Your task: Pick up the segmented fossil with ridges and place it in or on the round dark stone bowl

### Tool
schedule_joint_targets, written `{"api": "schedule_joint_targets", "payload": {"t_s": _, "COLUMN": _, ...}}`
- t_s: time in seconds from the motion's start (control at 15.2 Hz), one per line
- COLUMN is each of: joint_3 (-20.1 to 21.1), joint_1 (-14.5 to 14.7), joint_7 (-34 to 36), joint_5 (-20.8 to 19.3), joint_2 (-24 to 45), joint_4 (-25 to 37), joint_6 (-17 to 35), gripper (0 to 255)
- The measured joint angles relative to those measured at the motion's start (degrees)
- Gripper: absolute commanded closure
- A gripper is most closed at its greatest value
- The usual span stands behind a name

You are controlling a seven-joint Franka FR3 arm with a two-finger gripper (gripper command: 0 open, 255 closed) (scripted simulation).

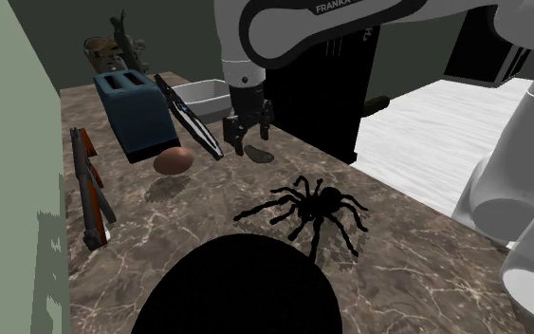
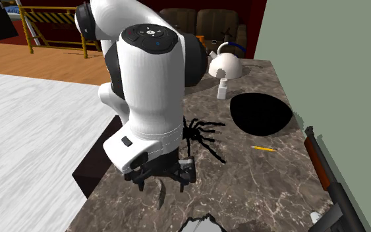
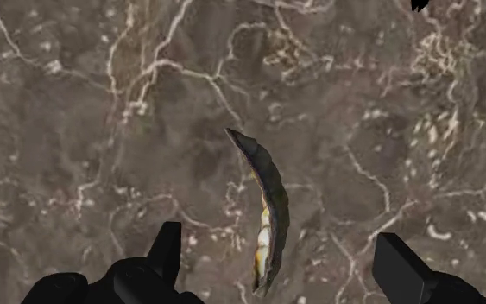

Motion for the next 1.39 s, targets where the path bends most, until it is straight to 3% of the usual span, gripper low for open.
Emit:
{"api": "schedule_joint_targets", "payload": {"t_s": 0.33, "joint_3": 0.03, "joint_1": 0.03, "joint_7": 0.27, "joint_5": -0.23, "joint_2": 0.54, "joint_4": -3.26, "joint_6": 3.73, "gripper": 0}}
{"api": "schedule_joint_targets", "payload": {"t_s": 0.73, "joint_3": 0.02, "joint_1": 0.02, "joint_7": 0.29, "joint_5": -0.30, "joint_2": 0.67, "joint_4": -3.60, "joint_6": 4.23, "gripper": 0}}
{"api": "schedule_joint_targets", "payload": {"t_s": 0.79, "joint_3": 0.02, "joint_1": 0.02, "joint_7": 0.29, "joint_5": -0.30, "joint_2": 0.67, "joint_4": -3.60, "joint_6": 4.23, "gripper": 255}}
{"api": "schedule_joint_targets", "payload": {"t_s": 1.39, "joint_3": 0.02, "joint_1": 0.02, "joint_7": 0.29, "joint_5": -0.30, "joint_2": 0.67, "joint_4": -3.60, "joint_6": 4.24, "gripper": 255}}
